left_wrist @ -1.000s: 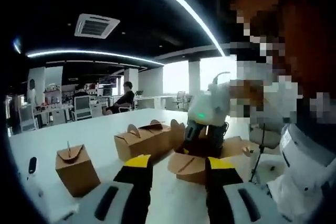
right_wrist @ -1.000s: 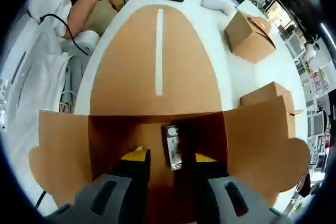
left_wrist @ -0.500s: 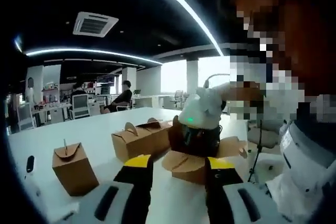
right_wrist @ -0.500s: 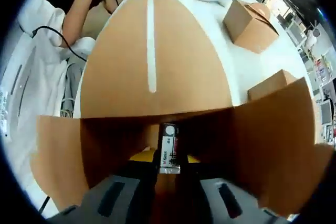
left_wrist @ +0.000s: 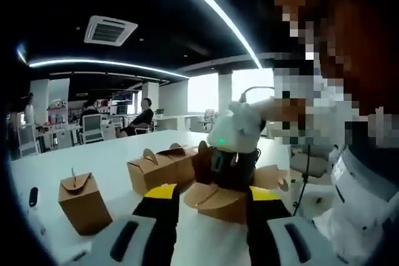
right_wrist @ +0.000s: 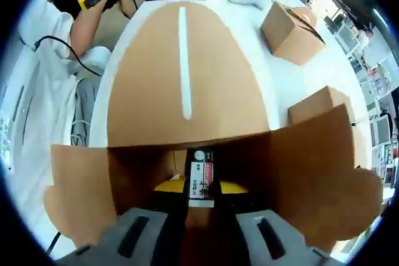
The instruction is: Pick up one paper box from the group, open the paper box, and remove the item inside
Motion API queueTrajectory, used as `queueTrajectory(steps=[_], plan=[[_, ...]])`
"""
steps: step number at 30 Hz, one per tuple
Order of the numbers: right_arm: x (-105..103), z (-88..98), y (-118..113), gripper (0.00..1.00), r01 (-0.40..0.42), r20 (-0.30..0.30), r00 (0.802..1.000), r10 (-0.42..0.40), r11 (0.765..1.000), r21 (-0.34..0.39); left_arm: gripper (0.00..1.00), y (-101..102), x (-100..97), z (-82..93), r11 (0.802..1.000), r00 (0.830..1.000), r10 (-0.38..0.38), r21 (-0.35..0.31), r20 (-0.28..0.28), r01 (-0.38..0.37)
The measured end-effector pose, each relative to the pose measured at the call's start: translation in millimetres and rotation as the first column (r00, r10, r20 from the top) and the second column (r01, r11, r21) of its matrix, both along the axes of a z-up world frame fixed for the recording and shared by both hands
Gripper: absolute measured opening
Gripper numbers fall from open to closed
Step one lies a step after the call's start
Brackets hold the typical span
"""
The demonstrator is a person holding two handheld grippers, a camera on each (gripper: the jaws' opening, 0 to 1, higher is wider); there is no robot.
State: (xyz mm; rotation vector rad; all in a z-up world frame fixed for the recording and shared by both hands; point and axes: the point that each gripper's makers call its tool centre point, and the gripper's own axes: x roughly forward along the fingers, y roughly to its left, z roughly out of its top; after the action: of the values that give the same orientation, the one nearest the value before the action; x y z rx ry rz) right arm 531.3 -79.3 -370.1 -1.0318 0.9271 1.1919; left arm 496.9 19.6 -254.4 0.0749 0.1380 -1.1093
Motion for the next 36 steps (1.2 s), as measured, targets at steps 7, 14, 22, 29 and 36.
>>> queueTrajectory(steps=[7,14,22,29,36], plan=[[-2.4,19.3,3.0,0.17,0.008,0.045,0.999,-0.009,1.0,0.022,0.44,-2.5,-2.9,-4.6,1.0,1.0,-0.008,0.026,0.002,0.008],[-10.0,39.4,2.6,0.17,0.006,0.094,0.996,-0.009,1.0,0.031,0.43,-6.4,-9.2,-4.6,0.999,1.0,-0.022,0.025,0.004,0.022],[-14.9,62.4,-0.5,0.17,-0.007,0.159,0.987,-0.001,0.999,0.05,0.43,-6.3,-14.2,-0.9,0.999,1.0,-0.017,0.035,0.021,0.016],[-31.9,96.3,-9.2,0.17,-0.004,0.229,0.973,-0.01,0.998,0.059,0.43,-14.1,-27.6,12.1,0.999,0.998,-0.032,0.017,0.047,0.031],[-47.4,122.2,-21.1,0.17,0.016,0.276,0.96,-0.037,0.997,0.08,0.43,-16.6,-24.3,15.5,1.0,0.999,-0.009,0.0,0.054,0.009]])
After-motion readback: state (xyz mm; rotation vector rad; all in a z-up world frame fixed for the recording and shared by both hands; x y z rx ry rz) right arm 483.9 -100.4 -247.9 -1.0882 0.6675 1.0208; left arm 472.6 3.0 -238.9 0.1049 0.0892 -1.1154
